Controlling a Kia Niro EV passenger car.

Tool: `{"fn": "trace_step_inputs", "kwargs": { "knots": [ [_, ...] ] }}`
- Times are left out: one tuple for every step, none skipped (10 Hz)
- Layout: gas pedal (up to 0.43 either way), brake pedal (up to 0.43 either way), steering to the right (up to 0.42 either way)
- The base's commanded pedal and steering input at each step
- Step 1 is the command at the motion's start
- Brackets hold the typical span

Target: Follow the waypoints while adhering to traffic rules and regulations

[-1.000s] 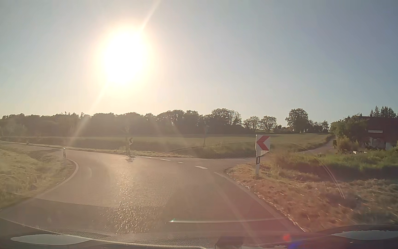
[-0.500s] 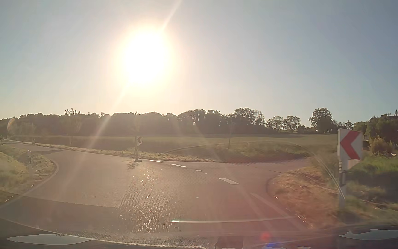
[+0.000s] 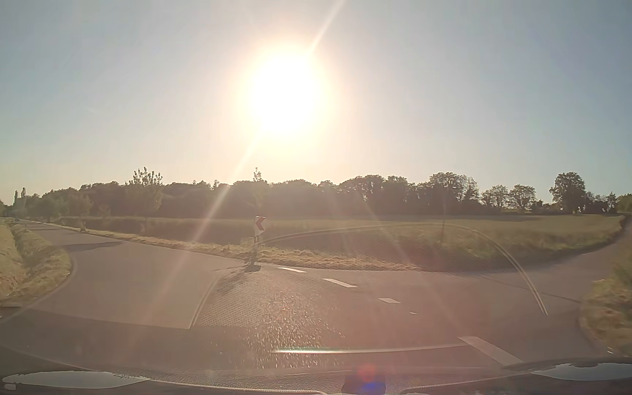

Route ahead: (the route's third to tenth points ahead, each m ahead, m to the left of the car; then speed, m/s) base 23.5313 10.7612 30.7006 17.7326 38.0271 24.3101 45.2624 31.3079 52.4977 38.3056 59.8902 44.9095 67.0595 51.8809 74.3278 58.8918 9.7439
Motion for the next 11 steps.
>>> {"fn": "trace_step_inputs", "kwargs": {
  "knots": [
    [0.087,0.0,-0.155],
    [0.098,0.0,-0.161],
    [0.098,0.0,-0.166],
    [0.118,0.0,-0.17],
    [0.138,0.0,-0.174],
    [0.15,0.0,-0.175],
    [0.157,0.0,-0.177],
    [0.157,0.0,-0.177],
    [0.177,0.0,-0.177],
    [0.189,0.0,-0.175],
    [0.209,0.0,-0.168]
  ]
}}
